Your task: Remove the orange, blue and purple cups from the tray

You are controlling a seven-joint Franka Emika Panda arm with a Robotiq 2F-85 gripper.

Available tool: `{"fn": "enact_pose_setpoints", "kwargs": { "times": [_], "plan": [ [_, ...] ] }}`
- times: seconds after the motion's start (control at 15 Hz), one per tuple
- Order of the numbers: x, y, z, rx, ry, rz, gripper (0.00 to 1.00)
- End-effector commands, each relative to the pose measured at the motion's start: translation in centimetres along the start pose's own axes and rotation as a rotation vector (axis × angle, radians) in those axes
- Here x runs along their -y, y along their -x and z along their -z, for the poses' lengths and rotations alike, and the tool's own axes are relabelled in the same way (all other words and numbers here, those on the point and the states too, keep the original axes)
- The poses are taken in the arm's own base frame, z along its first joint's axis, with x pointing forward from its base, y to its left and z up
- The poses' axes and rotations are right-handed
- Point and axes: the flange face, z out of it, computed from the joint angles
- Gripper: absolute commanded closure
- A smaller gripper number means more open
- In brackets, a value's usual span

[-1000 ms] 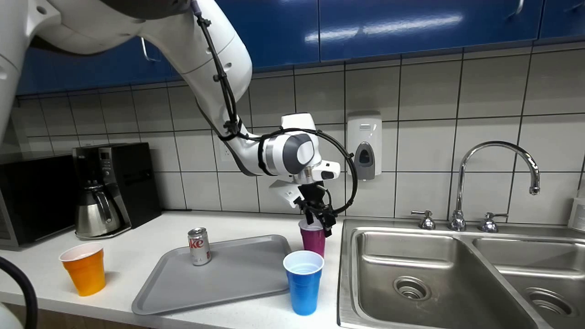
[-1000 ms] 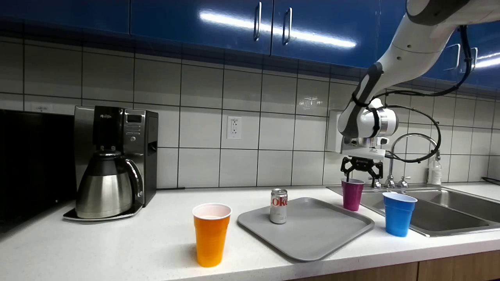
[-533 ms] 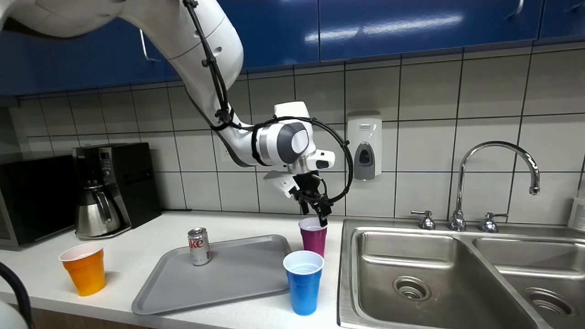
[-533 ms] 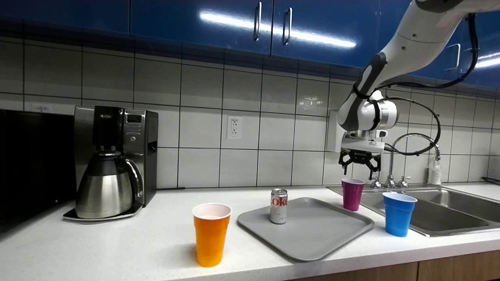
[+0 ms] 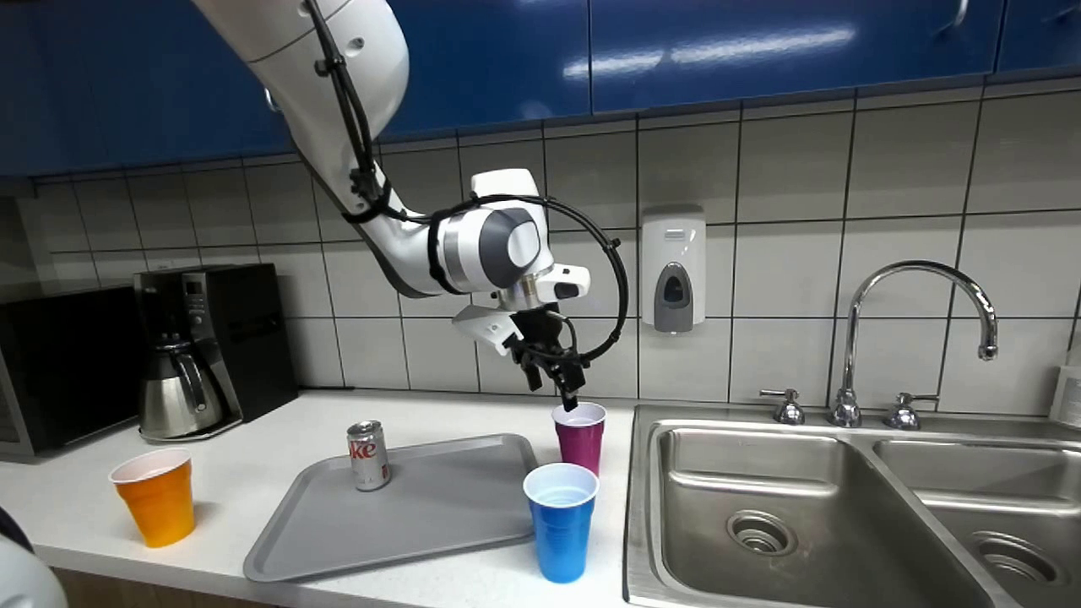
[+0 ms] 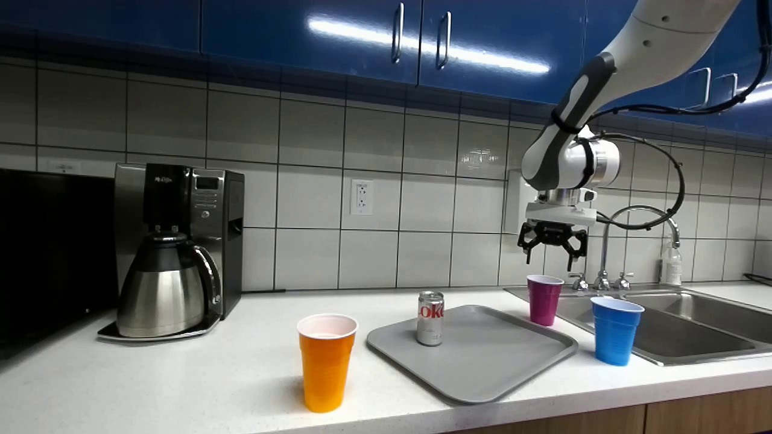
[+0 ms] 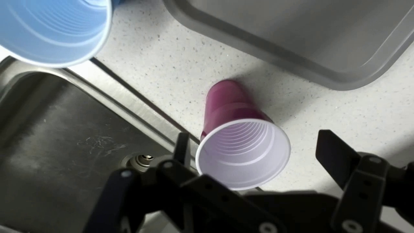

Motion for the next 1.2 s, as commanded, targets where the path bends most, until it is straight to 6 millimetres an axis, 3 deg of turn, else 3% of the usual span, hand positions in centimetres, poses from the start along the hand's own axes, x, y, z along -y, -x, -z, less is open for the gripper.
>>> {"fn": "enact_pose_setpoints", "kwargs": {
  "times": [0.0,0.87,0.93,1.13],
  "plan": [
    [0.5,3.6,3.6,-0.017,-0.013,0.007,0.00],
    [3.6,17.2,13.3,-0.046,-0.016,0.026,0.00],
    [4.6,15.2,11.8,-0.039,-0.034,0.050,0.00],
    [4.5,16.8,13.0,-0.046,-0.030,0.053,0.00]
  ]
}}
